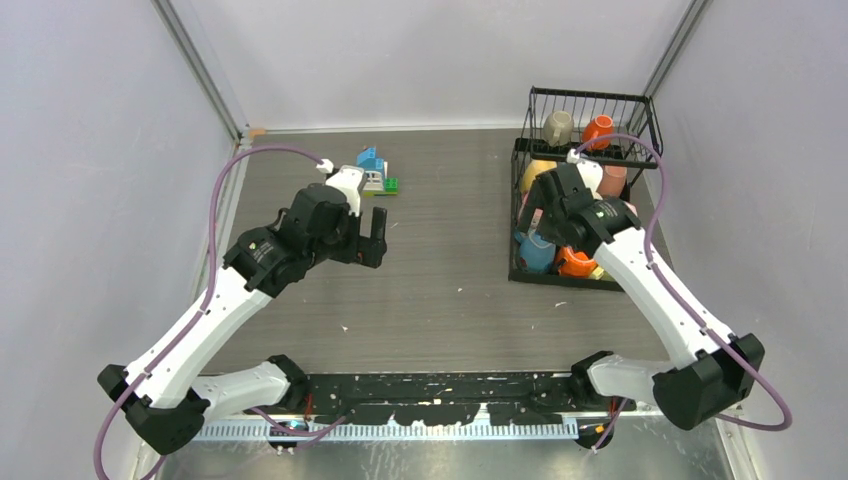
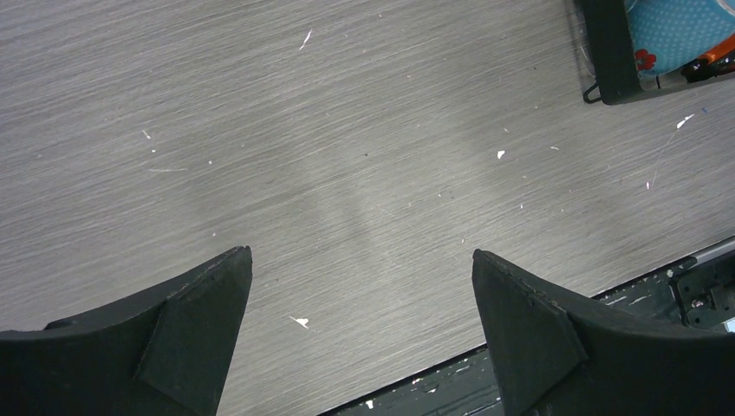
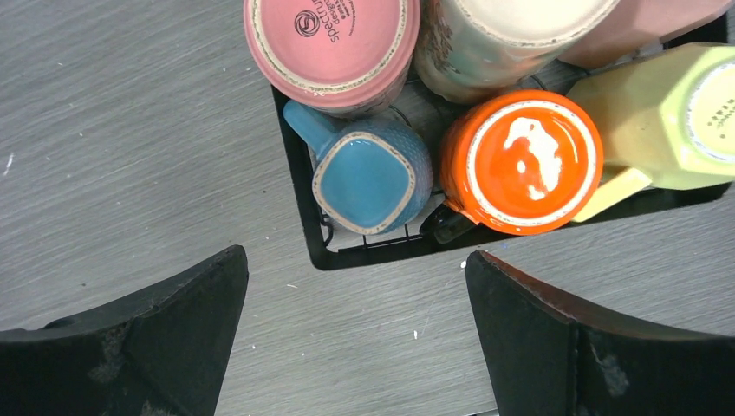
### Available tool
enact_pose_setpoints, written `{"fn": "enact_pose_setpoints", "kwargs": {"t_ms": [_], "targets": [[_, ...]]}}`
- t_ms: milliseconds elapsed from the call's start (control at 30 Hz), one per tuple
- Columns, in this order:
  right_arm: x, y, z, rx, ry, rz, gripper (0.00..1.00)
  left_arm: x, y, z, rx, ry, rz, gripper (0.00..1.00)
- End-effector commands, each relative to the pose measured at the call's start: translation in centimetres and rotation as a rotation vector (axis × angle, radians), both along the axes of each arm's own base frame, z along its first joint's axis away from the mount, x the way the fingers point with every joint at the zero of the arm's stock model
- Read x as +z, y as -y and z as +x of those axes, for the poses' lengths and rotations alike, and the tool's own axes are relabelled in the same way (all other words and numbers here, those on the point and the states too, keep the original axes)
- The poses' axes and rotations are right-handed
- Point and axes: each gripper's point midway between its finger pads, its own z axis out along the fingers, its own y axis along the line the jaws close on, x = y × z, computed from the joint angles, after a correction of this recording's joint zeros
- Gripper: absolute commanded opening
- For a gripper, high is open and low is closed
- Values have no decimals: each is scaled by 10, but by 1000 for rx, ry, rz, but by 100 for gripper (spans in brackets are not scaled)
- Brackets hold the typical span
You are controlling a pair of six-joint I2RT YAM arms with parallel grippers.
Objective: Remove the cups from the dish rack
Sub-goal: Unload the cup from the dish rack.
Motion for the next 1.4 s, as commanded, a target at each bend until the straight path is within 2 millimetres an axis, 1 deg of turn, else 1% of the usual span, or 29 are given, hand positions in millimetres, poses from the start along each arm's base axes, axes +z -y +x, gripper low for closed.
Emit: {"fn": "enact_pose_setpoints", "kwargs": {"t_ms": [0, 100, 200, 333, 467, 600, 867, 1133, 1367], "targets": [[-5, -4, 16, 16, 24, 15, 99, 3, -1, -5, -15, 6, -8, 100], [-18, -6, 23, 46, 1, 22, 97, 0, -2, -6, -19, -4, -1, 100], [-28, -4, 27, 59, -40, 2, 95, -3, 2, -8, -37, -23, -4, 100], [-36, -1, 35, 71, -57, -30, 94, -6, 6, -10, -51, -49, -3, 100], [-47, -5, 43, 105, -72, -26, 91, -10, 8, -10, -63, -71, 4, 100], [-54, -8, 48, 120, -66, -24, 91, -15, 9, -12, -68, -90, 16, 100], [-72, 5, 50, 90, -96, -99, 90, -17, 9, -16, -89, -103, 21, 100], [-87, 5, 51, 76, -105, -96, 87, -20, 9, -18, -97, -121, 27, 100], [-96, 6, 47, 61, -109, -87, 83, -23, 11, -19, -103, -143, 32, 100]]}}
